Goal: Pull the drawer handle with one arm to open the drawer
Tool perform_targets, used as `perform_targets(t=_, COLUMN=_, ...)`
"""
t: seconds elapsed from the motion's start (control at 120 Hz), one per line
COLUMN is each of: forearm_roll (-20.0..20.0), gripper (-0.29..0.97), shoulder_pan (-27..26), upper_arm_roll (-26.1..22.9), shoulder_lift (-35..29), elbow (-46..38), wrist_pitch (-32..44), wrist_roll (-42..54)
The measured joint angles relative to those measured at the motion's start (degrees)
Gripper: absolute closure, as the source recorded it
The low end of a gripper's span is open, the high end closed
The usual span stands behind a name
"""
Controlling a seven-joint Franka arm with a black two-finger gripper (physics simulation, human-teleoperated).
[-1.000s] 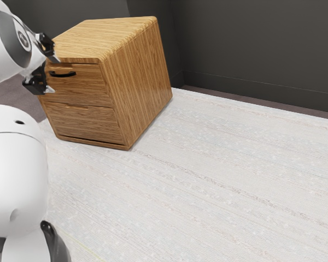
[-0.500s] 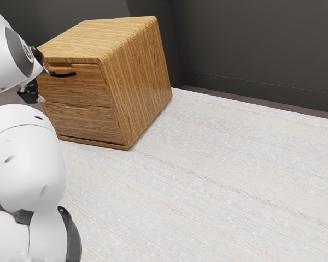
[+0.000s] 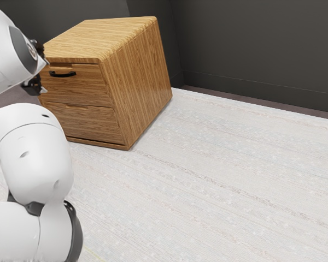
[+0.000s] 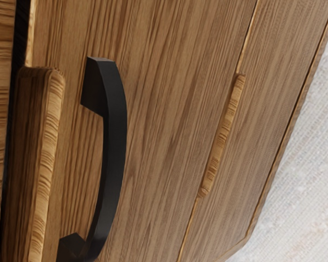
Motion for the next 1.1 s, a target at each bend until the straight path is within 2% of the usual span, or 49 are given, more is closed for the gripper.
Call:
perform_targets(t=0.475, forearm_roll=0.07, gripper=0.03, shoulder_pan=3.19, upper_arm_roll=-3.17, shoulder_lift=0.27, elbow=0.2, wrist_pitch=0.23, wrist_roll=0.1)
perform_targets(t=0.575, forearm_roll=0.8, gripper=0.03, shoulder_pan=1.31, upper_arm_roll=0.2, shoulder_lift=0.71, elbow=-1.52, wrist_pitch=-1.86, wrist_roll=0.43)
perform_targets(t=0.75, forearm_roll=1.12, gripper=0.03, shoulder_pan=-1.11, upper_arm_roll=0.89, shoulder_lift=0.88, elbow=-1.6, wrist_pitch=-3.2, wrist_roll=0.76)
perform_targets(t=0.942, forearm_roll=0.5, gripper=0.03, shoulder_pan=0.34, upper_arm_roll=-1.05, shoulder_lift=0.88, elbow=-0.57, wrist_pitch=-1.47, wrist_roll=1.17)
perform_targets(t=1.1, forearm_roll=0.17, gripper=0.03, shoulder_pan=3.22, upper_arm_roll=-4.2, shoulder_lift=0.91, elbow=4.6, wrist_pitch=-0.75, wrist_roll=1.57)
